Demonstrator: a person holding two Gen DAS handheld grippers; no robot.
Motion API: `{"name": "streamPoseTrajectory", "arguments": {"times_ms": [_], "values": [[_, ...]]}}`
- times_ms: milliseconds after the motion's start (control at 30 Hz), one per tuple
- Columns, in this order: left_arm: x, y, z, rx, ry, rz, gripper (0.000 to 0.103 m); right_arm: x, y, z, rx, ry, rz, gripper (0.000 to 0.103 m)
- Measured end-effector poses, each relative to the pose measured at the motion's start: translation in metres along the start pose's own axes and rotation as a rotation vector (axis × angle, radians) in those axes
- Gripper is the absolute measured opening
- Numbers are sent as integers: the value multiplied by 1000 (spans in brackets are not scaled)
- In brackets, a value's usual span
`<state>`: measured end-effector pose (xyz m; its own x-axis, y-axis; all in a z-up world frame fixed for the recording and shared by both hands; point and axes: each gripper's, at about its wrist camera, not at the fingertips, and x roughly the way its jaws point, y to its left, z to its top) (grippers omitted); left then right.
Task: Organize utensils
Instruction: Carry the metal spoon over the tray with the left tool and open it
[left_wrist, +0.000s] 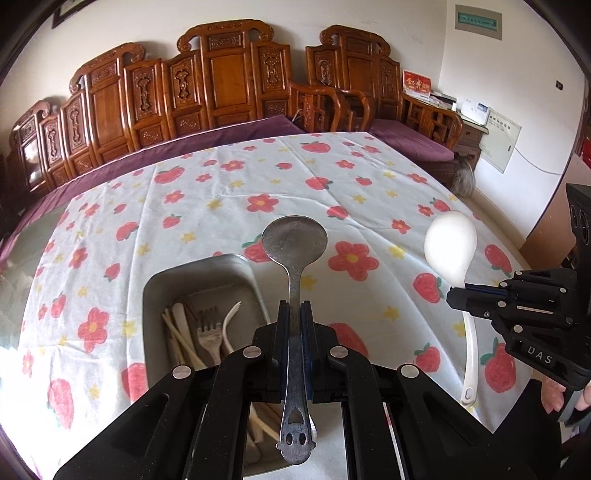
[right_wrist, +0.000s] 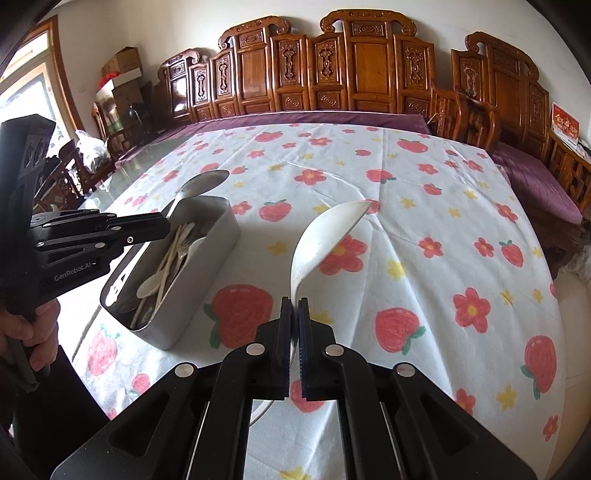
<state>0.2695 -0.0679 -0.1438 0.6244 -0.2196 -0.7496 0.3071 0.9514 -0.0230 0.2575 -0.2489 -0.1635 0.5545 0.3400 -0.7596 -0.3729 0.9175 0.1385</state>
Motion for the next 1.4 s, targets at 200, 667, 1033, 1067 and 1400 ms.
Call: {"name": "streamPoseTrajectory", "arguments": {"times_ms": [200,667,1033,1067,1400], "values": [[6,26,-13,-31,19,28,5,8,13,5,-20,5,12,4],[41,66,-41,-109,102,67,5,24,32,13,-53,20,30,5],[52,70,-46,-112,138,60,6,29,45,19,-79,28,37,5],[52,71,-46,-111,137,62,6,29,46,19,-80,29,36,5],[34,74,-43,-115,82,53,6,31,59,25,-97,32,36,5]]}}
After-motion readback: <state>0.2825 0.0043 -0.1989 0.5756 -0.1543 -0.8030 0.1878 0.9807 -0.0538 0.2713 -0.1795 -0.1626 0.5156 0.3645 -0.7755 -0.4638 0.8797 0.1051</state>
